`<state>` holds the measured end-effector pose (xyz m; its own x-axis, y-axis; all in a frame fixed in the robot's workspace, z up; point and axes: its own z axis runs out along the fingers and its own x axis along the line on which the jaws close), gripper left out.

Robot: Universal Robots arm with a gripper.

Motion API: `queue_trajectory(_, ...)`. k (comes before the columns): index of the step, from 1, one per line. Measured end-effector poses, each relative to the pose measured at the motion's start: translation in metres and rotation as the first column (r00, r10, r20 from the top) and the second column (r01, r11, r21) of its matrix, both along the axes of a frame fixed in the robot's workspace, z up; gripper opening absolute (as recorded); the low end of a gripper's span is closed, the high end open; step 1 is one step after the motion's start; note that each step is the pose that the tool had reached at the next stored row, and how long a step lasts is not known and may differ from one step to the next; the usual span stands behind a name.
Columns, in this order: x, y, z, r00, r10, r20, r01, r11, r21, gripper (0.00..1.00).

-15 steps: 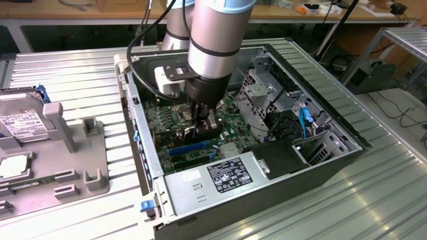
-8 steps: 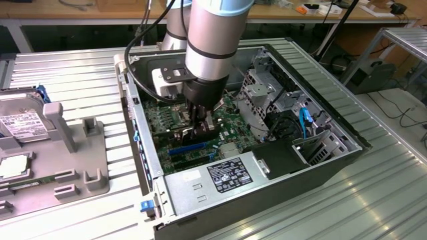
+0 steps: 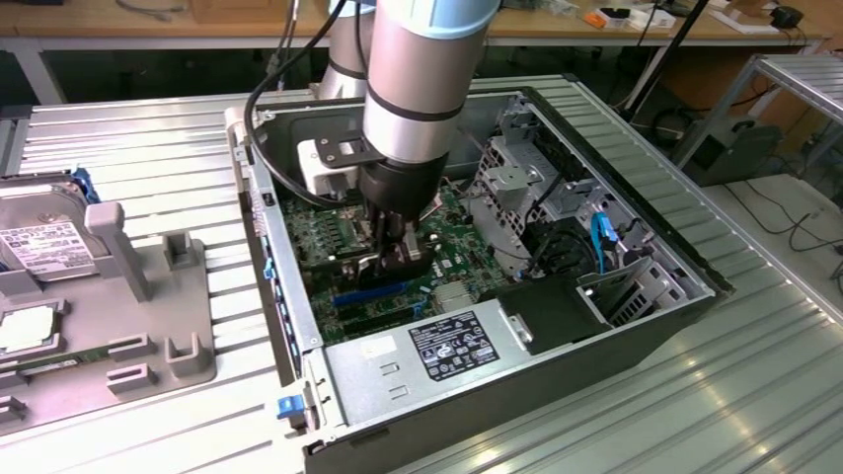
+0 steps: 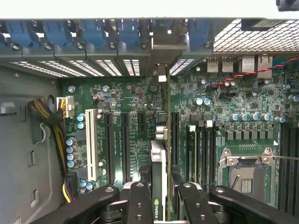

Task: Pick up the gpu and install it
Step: 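Insert the gpu into the slot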

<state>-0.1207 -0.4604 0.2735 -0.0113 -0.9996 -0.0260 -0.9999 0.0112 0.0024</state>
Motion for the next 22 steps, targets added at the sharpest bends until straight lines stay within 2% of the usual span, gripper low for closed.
queue_trajectory(5, 0.0, 0.0, -0.0047, 1.0, 0.0, 0.0, 0.0, 1.0, -0.0001, 0.27)
queue_trajectory(15, 0.0, -0.0042, -0.0055, 1.0, 0.0, 0.0, 0.0, 1.0, 0.0, 0.27)
queue_trajectory(22, 0.0015, -0.0047, -0.0055, 1.0, 0.0, -0.0004, 0.0, 1.0, -0.0008, 0.27)
